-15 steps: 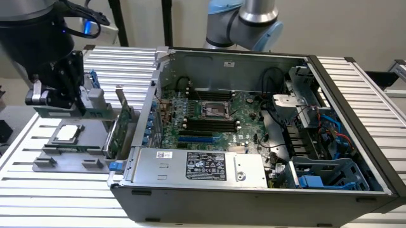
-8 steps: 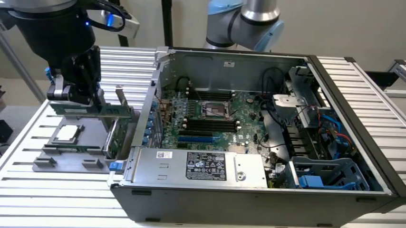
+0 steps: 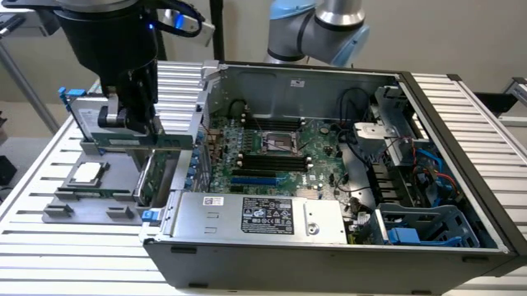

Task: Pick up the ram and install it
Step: 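Pick up the ram and move it above insertion slot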

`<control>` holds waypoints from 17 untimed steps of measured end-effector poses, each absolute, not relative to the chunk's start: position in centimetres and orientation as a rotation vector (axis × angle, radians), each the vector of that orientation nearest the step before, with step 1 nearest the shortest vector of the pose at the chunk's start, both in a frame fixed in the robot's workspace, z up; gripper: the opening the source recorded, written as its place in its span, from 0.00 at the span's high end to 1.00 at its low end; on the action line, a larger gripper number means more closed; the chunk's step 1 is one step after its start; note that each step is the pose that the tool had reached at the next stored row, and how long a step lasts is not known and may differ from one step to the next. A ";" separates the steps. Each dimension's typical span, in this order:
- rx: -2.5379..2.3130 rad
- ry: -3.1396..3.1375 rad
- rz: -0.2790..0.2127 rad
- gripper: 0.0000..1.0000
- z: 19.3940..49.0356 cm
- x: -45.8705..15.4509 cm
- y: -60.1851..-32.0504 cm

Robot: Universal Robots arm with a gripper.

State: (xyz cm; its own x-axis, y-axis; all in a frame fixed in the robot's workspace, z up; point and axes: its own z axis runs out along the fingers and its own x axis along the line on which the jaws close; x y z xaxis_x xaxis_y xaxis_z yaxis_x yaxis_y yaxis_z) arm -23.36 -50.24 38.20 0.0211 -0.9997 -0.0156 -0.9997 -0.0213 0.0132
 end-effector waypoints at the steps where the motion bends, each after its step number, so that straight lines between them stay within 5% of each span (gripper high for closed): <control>1: -2.244 2.197 0.032 1.00 38.2 -22.9 -50.2; 17: -2.244 2.197 0.032 1.00 38.5 -15.6 -50.2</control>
